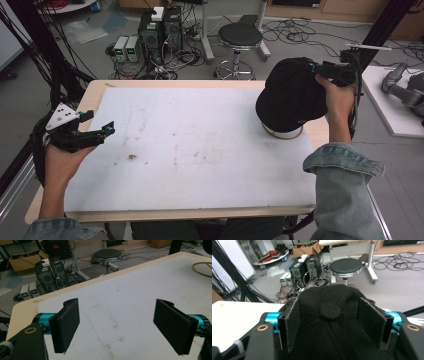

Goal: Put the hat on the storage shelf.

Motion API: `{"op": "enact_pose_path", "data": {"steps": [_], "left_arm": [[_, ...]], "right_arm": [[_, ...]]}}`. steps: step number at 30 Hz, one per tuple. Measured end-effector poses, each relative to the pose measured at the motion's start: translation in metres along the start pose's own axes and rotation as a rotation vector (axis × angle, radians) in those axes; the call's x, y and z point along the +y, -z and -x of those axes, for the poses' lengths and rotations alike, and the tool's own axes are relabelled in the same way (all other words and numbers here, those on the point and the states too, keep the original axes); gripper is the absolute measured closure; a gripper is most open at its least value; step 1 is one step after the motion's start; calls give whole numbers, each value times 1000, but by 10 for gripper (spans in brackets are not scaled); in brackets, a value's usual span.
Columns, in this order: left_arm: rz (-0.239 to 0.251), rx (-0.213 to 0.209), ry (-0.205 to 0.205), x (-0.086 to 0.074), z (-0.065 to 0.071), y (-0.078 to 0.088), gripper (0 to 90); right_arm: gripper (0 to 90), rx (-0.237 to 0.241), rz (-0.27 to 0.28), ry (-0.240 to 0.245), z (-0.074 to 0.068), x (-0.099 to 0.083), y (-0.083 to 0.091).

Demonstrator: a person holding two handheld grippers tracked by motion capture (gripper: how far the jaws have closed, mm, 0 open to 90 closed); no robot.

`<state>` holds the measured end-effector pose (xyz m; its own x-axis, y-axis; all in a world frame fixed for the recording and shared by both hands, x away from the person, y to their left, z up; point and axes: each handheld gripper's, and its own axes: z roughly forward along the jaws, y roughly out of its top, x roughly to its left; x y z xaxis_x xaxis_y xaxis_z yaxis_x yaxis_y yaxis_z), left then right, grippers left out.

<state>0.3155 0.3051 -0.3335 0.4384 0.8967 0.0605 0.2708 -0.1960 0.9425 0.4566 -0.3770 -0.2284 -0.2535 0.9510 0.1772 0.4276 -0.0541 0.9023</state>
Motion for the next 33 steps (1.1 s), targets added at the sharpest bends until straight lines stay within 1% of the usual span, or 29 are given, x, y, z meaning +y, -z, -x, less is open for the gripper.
{"op": "enact_pose_path", "data": {"steps": [4, 7, 12, 15, 17, 19, 20, 22, 23, 25, 26, 28, 31, 33], "left_arm": [[-3, -1, -2, 0, 0, -1, 215], [-2, -3, -1, 0, 1, -1, 215], [-4, -3, 1, 0, 1, -2, 215], [-5, -5, -2, 0, 1, -3, 215], [-5, -5, 0, 0, 1, -3, 215], [-7, -5, -1, -1, 2, -3, 215], [-9, -6, -3, -1, 2, -4, 215], [-8, -8, -1, -1, 2, -4, 215], [-8, -8, -1, -1, 2, -4, 215], [-7, -8, 0, -1, 2, -4, 215], [-6, -9, 0, -1, 2, -4, 215], [-7, -9, 0, -1, 2, -5, 215], [-10, -12, -4, -1, 3, -5, 215], [-11, -13, -4, -1, 3, -6, 215]], "right_arm": [[312, 4, 14, 15, -2, 1, 10], [304, 21, 21, 29, -6, 0, 18], [294, 41, 46, 52, -12, -7, 31], [281, 62, 42, 63, -15, -15, 38], [273, 68, 33, 66, -17, -20, 42], [272, 83, 37, 72, -19, -26, 47], [268, 84, 40, 83, -21, -28, 50], [256, 87, 34, 99, -26, -34, 56], [253, 89, 37, 113, -28, -37, 59], [242, 100, 43, 122, -33, -44, 64], [235, 101, 49, 134, -35, -47, 67], [224, 108, 57, 142, -40, -55, 72], [216, 120, 56, 162, -45, -66, 78], [208, 128, 60, 165, -48, -73, 82]]}}
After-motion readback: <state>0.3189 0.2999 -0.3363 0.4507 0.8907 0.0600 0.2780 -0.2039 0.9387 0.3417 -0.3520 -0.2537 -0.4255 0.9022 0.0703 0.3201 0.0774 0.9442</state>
